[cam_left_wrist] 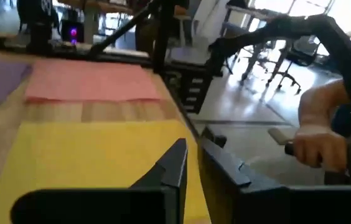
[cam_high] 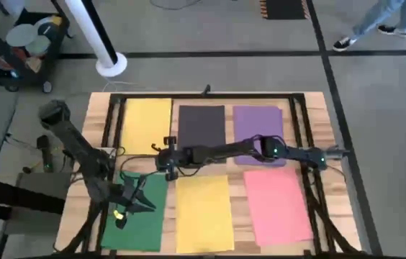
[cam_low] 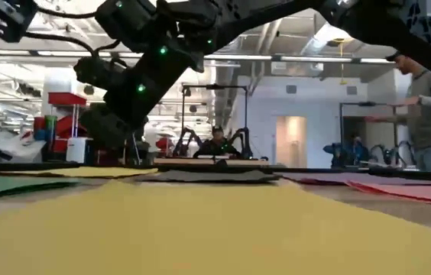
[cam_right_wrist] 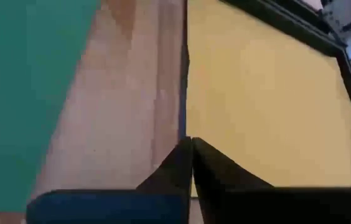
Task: Organize paper
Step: Put the yellow paper on top of the other yellow paper in the bottom center of the table
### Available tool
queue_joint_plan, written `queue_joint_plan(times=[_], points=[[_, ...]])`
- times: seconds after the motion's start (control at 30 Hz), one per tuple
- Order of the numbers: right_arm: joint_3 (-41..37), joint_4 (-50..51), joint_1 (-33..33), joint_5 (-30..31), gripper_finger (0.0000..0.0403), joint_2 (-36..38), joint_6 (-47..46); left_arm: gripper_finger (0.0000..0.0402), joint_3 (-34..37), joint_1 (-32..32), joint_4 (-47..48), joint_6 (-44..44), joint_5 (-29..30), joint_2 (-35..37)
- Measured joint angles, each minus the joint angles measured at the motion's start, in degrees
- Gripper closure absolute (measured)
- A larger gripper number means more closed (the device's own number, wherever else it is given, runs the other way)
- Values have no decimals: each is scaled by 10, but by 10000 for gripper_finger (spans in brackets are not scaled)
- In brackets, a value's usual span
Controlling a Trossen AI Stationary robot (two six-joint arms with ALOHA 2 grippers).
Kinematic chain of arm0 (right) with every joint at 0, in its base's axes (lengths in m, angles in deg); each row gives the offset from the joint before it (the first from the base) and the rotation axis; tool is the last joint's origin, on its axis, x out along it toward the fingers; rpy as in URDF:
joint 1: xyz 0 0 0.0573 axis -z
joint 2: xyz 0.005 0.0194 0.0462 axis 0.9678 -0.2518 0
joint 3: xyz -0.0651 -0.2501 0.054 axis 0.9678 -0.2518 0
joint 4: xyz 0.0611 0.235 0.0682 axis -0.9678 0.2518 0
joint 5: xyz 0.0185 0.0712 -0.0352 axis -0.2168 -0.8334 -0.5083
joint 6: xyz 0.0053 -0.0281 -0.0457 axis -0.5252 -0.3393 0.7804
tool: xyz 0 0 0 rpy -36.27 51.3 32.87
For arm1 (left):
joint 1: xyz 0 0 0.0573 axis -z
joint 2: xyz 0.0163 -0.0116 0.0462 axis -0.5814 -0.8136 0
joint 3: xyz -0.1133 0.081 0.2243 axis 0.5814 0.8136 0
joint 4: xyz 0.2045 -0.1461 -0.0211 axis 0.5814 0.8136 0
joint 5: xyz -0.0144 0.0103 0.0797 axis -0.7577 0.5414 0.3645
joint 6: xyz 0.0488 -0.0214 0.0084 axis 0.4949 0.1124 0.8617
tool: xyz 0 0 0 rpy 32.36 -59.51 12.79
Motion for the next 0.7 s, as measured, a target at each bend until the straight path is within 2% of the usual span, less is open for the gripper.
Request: queue_joint_plan(times=[0.2, 0.37, 0.7], points=[[0, 0, 1, 0, 392, 0, 0, 366, 0, 0, -1, 18, 30, 0], [0, 2, 1, 0, 392, 0, 0, 366, 0, 0, 36, -21, 5, 0], [0, -2, 5, -2, 392, 0, -6, 366, 0, 0, 69, -15, -5, 0]])
